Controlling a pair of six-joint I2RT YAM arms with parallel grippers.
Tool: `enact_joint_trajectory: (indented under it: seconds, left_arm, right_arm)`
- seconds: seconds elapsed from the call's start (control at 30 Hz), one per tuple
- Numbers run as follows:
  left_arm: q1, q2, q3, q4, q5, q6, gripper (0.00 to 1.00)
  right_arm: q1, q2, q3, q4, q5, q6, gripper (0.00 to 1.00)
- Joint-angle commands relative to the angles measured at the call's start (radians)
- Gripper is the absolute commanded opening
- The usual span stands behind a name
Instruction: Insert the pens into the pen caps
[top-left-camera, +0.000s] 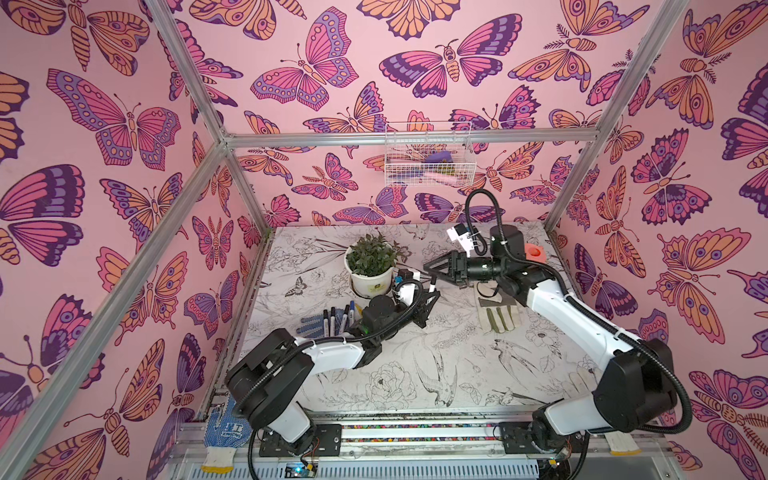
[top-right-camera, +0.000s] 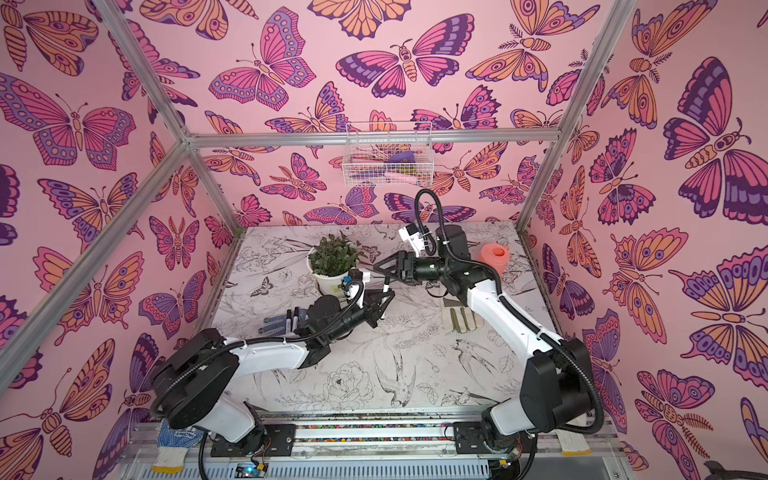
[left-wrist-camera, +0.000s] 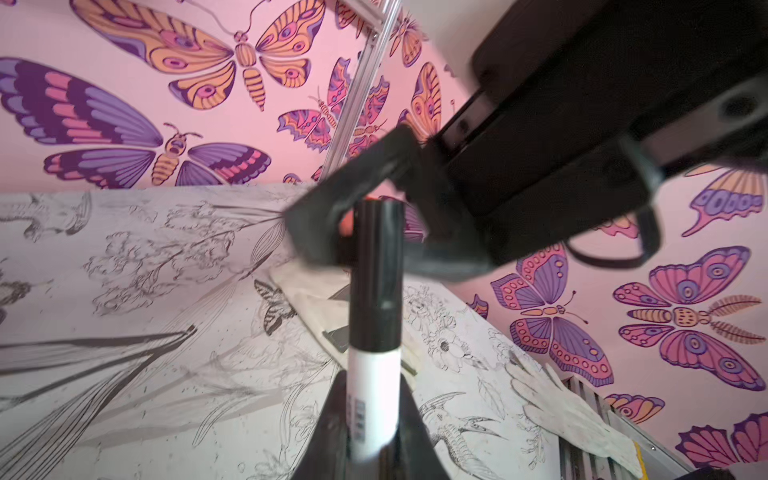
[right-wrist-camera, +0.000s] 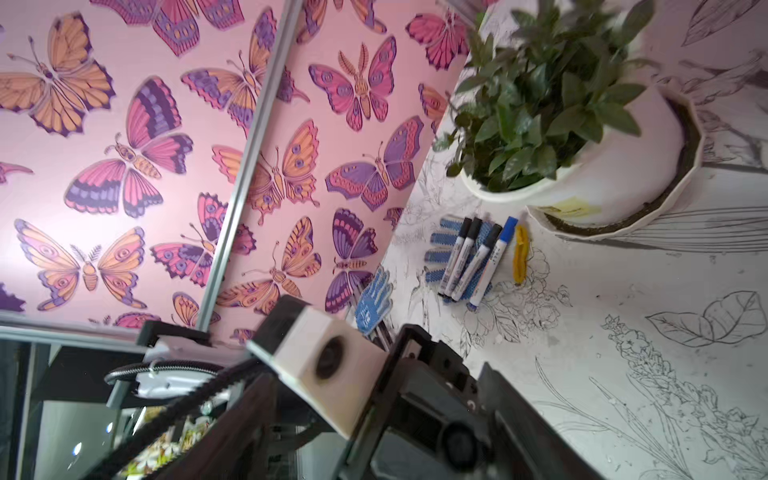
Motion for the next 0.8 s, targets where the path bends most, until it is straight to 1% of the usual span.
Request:
enact_joint_trajectory:
  seconds: [0.0,0.03,0.1,0.17,0.2,0.23,0.27,0.3,0.33,0.37,0.4,0.47,0.53,0.6,0.67,0.77]
  left_arm:
    - [0.015,0.041,-0.059,0.099,-0.069,-0.056,0.00]
    - [0.023,0.043,-0.078,0.116,-0.102,-0.080,0.00]
    - [0.051,0.027,-0.122,0.139,-0.150,-0.120,0.00]
    - [0.091,-0.032,-0.168,0.084,-0.209,-0.179,0.00]
    - [0.123,-0.079,-0.194,0.018,-0.216,-0.220,0.00]
    - [0.145,-0.129,-0.213,-0.056,-0.228,-0.235,0.00]
    - [0.167,-0.200,-0.226,-0.185,-0.246,-0.250,0.00]
    - [0.184,-0.275,-0.223,-0.353,-0.255,-0.255,0.00]
    - [0.196,-0.352,-0.204,-0.521,-0.272,-0.243,0.00]
    - [0.205,-0.415,-0.178,-0.701,-0.313,-0.231,0.00]
    - [0.221,-0.463,-0.163,-0.842,-0.347,-0.231,0.00]
    - [0.286,-0.547,-0.172,-0.989,-0.345,-0.241,0.00]
    - [0.366,-0.614,-0.174,-1.112,-0.348,-0.276,0.00]
    - [0.454,-0.659,-0.164,-1.203,-0.315,-0.280,0.00]
    - [0.535,-0.663,-0.136,-1.269,-0.277,-0.251,0.00]
    - [0.631,-0.611,-0.079,-1.367,-0.220,-0.188,0.00]
  right_arm:
    - [-0.038,-0.096,0.006,0.063,0.115,0.051,0.84]
    - [-0.044,-0.116,0.007,0.011,0.175,0.016,0.84]
    - [-0.047,-0.174,0.007,-0.122,0.369,-0.079,0.84]
    - [-0.046,-0.229,-0.020,-0.195,0.551,-0.128,0.83]
    - [-0.048,-0.263,-0.042,-0.206,0.631,-0.148,0.82]
    - [-0.048,-0.285,-0.056,-0.214,0.682,-0.163,0.82]
    - [-0.047,-0.304,-0.072,-0.223,0.726,-0.169,0.82]
    - [-0.048,-0.319,-0.081,-0.229,0.751,-0.180,0.82]
    - [-0.049,-0.325,-0.088,-0.230,0.764,-0.186,0.81]
    - [-0.047,-0.328,-0.096,-0.234,0.771,-0.185,0.81]
    - [-0.048,-0.327,-0.102,-0.235,0.772,-0.186,0.81]
    - [-0.048,-0.311,-0.104,-0.239,0.757,-0.185,0.80]
    - [-0.048,-0.290,-0.108,-0.231,0.734,-0.173,0.79]
    - [-0.048,-0.269,-0.108,-0.222,0.716,-0.158,0.79]
    - [-0.047,-0.252,-0.104,-0.213,0.701,-0.153,0.78]
    - [-0.049,-0.239,-0.097,-0.201,0.686,-0.149,0.78]
